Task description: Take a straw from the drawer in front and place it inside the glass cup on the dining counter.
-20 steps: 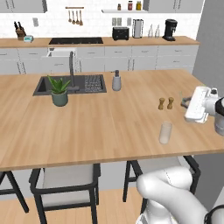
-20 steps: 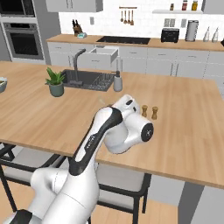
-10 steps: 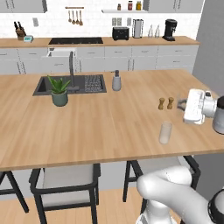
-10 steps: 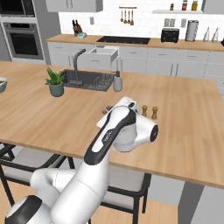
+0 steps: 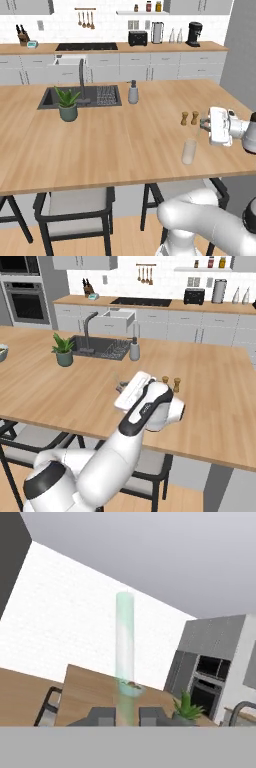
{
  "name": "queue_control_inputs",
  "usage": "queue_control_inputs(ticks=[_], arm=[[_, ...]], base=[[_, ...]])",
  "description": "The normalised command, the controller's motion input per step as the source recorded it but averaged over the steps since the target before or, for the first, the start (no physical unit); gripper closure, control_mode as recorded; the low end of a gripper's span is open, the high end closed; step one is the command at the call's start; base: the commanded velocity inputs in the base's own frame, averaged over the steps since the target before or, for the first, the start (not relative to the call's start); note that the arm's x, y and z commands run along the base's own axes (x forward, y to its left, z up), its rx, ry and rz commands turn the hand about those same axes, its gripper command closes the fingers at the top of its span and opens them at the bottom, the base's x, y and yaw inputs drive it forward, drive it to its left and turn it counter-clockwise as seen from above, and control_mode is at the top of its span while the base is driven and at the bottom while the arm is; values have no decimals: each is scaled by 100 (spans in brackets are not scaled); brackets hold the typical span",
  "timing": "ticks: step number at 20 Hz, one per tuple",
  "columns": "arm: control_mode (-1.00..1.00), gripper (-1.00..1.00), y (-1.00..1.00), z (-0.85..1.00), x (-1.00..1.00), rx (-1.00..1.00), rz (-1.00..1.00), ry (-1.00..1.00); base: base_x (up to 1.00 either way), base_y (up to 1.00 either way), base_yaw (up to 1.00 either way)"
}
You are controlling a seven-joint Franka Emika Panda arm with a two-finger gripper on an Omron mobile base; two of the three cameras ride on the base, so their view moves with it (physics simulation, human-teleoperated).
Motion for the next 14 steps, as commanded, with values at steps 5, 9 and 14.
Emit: queue_control_inputs(ticks=[5, 9, 14], arm=[[-100, 100, -14, 1, 18, 18, 16, 0], [-100, 100, -26, -8, 4, 0, 8, 0], [-100, 100, -25, -12, 0, 0, 3, 0]], base=[[0, 0, 0], [0, 0, 0], [0, 0, 0]])
